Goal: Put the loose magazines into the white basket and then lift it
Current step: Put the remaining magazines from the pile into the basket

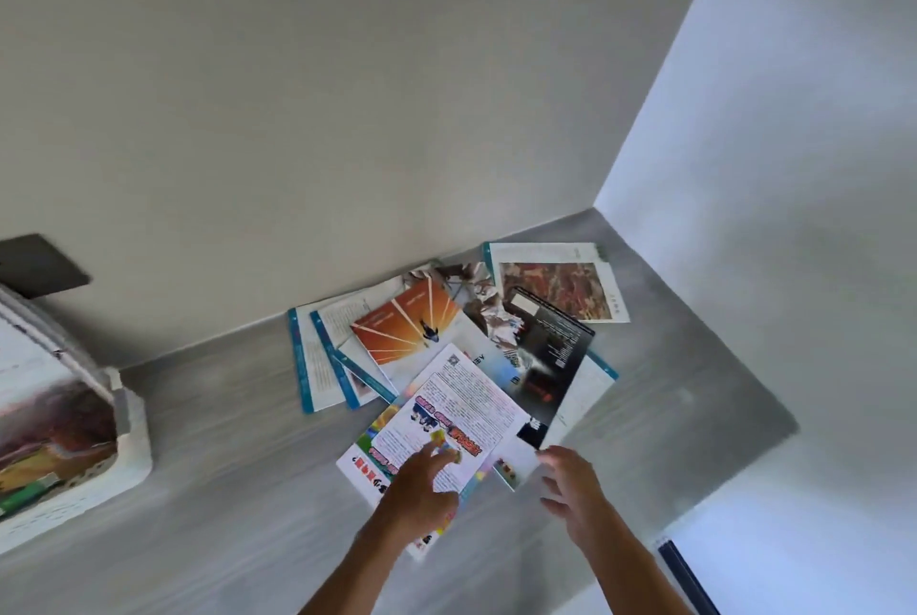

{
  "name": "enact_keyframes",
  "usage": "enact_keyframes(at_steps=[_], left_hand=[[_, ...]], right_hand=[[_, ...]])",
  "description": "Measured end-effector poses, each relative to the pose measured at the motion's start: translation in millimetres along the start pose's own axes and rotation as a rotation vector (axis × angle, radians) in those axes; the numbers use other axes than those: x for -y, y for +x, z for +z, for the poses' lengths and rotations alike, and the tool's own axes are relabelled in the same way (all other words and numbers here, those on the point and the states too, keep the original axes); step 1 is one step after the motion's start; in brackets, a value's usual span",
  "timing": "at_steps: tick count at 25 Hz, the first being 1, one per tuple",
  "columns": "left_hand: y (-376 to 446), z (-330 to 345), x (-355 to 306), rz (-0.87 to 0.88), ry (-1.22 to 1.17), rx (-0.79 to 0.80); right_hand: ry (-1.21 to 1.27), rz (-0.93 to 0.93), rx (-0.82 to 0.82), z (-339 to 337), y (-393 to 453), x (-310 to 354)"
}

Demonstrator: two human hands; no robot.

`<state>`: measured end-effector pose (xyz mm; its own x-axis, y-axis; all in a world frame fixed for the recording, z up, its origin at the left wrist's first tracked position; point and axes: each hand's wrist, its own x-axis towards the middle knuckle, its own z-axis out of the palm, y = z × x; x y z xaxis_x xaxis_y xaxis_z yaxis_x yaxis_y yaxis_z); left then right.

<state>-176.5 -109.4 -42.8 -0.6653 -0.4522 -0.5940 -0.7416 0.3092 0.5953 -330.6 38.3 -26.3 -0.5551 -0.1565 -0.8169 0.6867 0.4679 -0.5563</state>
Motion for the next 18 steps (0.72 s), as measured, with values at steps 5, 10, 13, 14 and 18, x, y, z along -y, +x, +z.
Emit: enact_keyframes(at_steps=[5, 10, 13, 14, 18], left_hand=[[35.5, 30.4, -10.3, -0.095, 0.346, 0.157], [45.3, 20.4, -1.7, -0.129, 0.349, 0.332], [45.6, 21.5, -1.4, -0.129, 0.347, 0.332], [44.5, 23.2, -0.9, -0.125, 0.342, 0.319], [42.4, 27.1, 2.9, -0.123, 0.321, 0.277]], right_hand=[[0.215, 0.167, 0.026, -26.5, 41.9, 4.4], [0.409, 0.246, -0.029, -11.3, 71.8, 3.9], [0.187, 0.120, -0.103, 1.7, 86.1, 12.2], [0.063, 0.049, -0.164, 2.7, 89.7, 13.8], [-0.282, -0.162, -0.268, -8.6, 94.4, 12.8]])
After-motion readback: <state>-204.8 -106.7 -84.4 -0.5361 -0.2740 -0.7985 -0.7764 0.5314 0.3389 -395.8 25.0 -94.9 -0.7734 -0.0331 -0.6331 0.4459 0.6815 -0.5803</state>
